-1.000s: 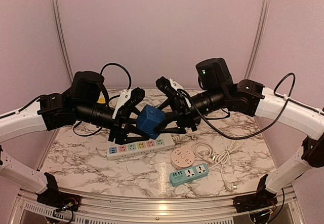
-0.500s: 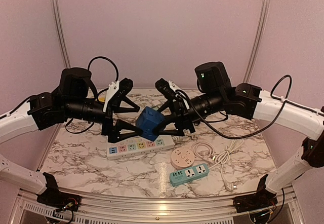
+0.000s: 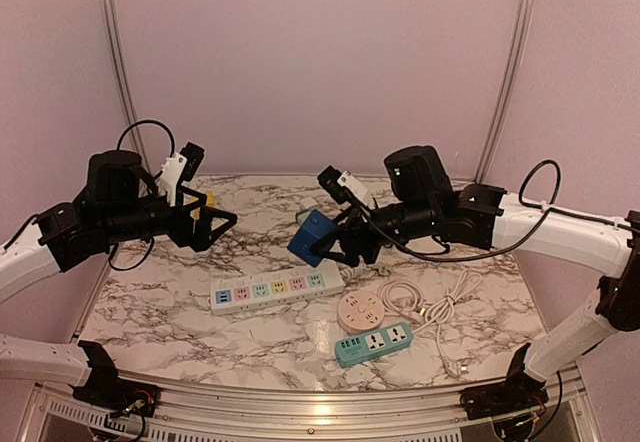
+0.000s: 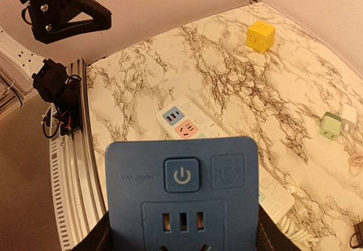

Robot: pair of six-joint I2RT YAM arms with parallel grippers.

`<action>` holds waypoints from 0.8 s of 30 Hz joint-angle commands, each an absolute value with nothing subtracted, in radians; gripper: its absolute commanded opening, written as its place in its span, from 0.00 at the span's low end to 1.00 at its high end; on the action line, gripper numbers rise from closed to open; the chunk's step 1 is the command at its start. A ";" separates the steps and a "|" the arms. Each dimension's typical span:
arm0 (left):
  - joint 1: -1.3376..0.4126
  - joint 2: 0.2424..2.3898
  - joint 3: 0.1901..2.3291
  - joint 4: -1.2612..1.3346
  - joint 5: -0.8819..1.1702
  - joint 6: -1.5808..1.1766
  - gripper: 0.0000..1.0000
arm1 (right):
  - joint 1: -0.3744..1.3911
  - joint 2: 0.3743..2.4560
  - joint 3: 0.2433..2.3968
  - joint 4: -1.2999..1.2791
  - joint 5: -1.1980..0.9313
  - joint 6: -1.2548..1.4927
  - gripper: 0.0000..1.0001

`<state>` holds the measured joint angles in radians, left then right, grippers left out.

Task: Insert the plug
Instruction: Insert the plug into the socket slot.

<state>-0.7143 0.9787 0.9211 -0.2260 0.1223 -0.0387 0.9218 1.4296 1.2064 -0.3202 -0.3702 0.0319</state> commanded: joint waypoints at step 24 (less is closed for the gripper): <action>-0.635 1.045 0.700 -0.041 -0.150 -0.451 0.99 | 0.967 1.785 1.433 -0.417 0.208 0.440 0.03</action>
<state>-0.6403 1.0294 0.7837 -0.1650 -0.0971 -0.3412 0.9375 1.7714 1.3762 -0.3908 0.1432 0.3439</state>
